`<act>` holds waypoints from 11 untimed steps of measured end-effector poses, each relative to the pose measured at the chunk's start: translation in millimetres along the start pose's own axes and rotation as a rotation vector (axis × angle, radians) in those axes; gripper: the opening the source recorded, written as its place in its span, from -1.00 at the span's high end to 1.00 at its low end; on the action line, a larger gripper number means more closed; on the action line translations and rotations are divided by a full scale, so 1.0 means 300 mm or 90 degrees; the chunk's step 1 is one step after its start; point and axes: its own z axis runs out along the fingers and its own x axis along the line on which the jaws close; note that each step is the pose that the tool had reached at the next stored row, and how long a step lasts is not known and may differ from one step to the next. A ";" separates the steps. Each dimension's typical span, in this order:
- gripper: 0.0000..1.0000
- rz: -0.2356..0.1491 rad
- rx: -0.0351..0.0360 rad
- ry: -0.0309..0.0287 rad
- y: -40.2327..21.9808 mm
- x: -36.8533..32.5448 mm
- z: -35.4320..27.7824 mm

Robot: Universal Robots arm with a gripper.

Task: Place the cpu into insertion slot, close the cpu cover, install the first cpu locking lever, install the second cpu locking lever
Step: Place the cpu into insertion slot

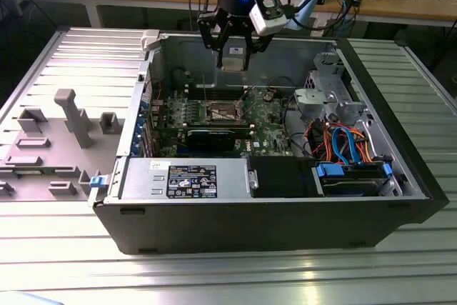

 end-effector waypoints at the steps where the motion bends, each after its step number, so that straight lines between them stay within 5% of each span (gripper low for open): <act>1: -0.09 0.000 0.0000 0.0000 0.000 0.000 0.001; 11: -0.09 0.000 0.0000 0.0000 -0.001 0.000 0.012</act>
